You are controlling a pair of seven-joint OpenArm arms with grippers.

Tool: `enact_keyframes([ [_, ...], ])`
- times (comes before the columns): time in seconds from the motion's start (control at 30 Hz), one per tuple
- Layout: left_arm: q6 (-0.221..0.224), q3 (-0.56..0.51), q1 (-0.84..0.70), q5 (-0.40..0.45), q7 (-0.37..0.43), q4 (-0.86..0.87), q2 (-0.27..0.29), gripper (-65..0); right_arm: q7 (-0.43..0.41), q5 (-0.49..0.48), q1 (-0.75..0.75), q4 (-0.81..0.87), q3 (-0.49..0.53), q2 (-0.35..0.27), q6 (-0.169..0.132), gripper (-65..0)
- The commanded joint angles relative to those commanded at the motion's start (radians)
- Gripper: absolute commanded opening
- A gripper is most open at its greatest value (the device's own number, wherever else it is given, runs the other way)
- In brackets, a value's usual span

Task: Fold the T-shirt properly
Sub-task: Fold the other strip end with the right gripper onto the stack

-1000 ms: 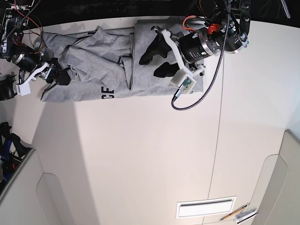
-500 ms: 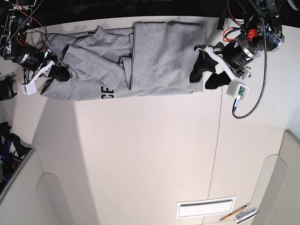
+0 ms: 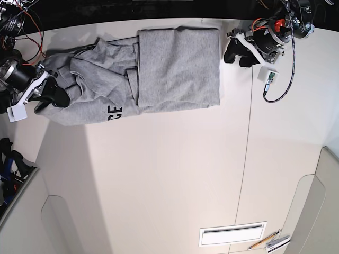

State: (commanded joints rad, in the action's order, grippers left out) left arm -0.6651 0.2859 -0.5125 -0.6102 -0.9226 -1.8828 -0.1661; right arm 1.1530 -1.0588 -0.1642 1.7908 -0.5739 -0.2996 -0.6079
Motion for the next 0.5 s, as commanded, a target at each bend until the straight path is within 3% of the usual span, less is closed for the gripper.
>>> enact_keyframes([
  [0.07,0.001,-0.026,0.009,0.000,0.006,0.036,0.000,-30.7,0.000,0.000,0.000,0.028,0.031,0.031,0.000,-65.0],
  [0.2,0.056,-0.106,0.064,0.002,0.006,0.112,0.000,-30.7,0.003,0.005,0.000,0.049,0.163,0.128,0.000,-65.0],
  [0.37,0.056,-0.156,0.083,0.002,0.007,0.127,0.000,-30.7,0.002,0.039,0.000,0.092,0.310,0.261,-0.002,-65.0],
  [0.5,0.056,-0.156,0.083,0.001,0.007,0.127,0.000,-30.7,-0.021,0.090,0.000,0.100,0.431,0.329,-0.002,-65.0],
])
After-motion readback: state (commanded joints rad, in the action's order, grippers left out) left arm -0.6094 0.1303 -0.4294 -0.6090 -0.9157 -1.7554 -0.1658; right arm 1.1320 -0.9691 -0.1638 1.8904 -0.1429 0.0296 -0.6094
